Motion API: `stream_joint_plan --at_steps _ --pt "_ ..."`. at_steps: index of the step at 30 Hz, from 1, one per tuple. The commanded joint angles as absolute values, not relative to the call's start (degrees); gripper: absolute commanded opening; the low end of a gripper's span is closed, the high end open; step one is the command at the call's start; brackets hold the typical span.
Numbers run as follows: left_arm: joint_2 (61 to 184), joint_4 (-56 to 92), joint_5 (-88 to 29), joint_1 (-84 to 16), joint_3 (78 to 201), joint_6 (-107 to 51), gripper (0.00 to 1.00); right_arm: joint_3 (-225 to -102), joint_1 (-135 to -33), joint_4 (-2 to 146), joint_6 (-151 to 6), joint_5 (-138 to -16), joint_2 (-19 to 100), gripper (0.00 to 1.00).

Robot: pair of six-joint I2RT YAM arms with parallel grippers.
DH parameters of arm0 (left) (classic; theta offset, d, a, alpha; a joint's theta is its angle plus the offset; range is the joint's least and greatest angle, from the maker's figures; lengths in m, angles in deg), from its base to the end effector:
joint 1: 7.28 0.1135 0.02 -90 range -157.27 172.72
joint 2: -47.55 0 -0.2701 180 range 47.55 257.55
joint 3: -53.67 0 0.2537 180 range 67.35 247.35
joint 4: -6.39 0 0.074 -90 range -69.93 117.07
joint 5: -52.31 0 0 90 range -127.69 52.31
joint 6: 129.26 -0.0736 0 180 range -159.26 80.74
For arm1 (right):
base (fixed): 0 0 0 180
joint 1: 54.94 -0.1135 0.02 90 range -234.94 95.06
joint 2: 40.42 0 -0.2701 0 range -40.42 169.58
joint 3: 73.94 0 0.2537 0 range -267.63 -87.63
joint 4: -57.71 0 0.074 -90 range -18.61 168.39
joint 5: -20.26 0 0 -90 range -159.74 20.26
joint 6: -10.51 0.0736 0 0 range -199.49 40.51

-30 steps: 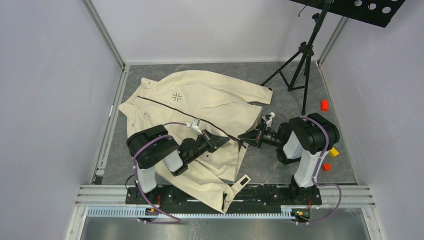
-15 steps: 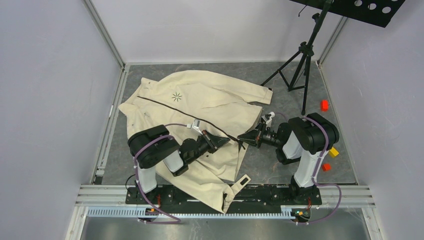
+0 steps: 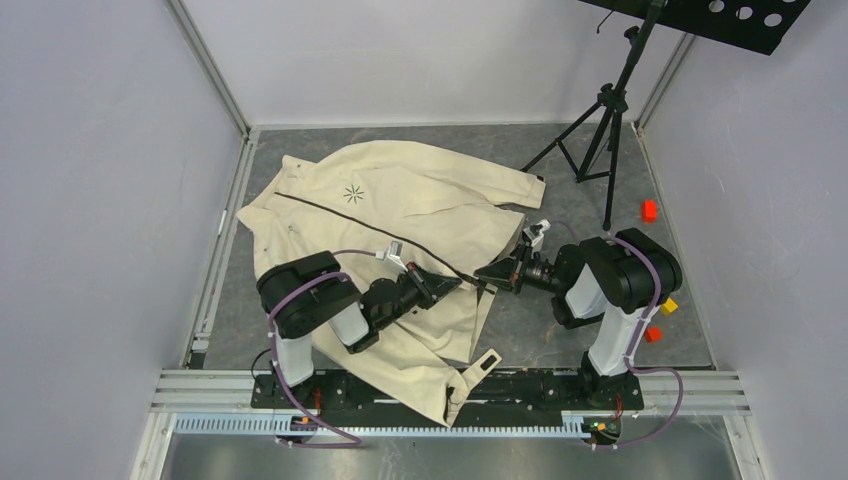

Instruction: Zip up the jacket

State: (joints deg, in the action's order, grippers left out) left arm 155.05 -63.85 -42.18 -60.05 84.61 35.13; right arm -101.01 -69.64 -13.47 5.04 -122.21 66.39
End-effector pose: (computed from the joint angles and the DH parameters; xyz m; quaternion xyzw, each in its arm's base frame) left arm 0.1901 -0.2407 0.1081 -0.1653 0.7263 -0.5839 0.3227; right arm 0.2375 0.1226 0.1047 0.1526 0.7225 0.6628 0.1239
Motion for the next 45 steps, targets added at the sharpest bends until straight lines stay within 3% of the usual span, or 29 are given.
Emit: stream_joint_plan --at_steps 1,18,27,45 --pt "152.55 -61.73 -44.17 -61.15 85.88 35.82 0.02 -101.82 -70.29 -32.78 3.69 -122.17 64.88 0.0" --pt "147.94 -59.24 -45.91 -63.6 86.08 34.19 0.02 -102.42 -70.32 -20.7 -4.6 -121.07 60.58 0.0" --pt "138.81 -43.13 -50.7 -65.44 87.85 29.55 0.02 -103.25 -70.72 -6.44 -13.68 -119.97 54.17 0.0" --pt "135.6 -33.96 -54.3 -69.31 93.08 25.86 0.02 -104.57 -74.12 -2.36 -16.6 -116.24 53.56 0.0"
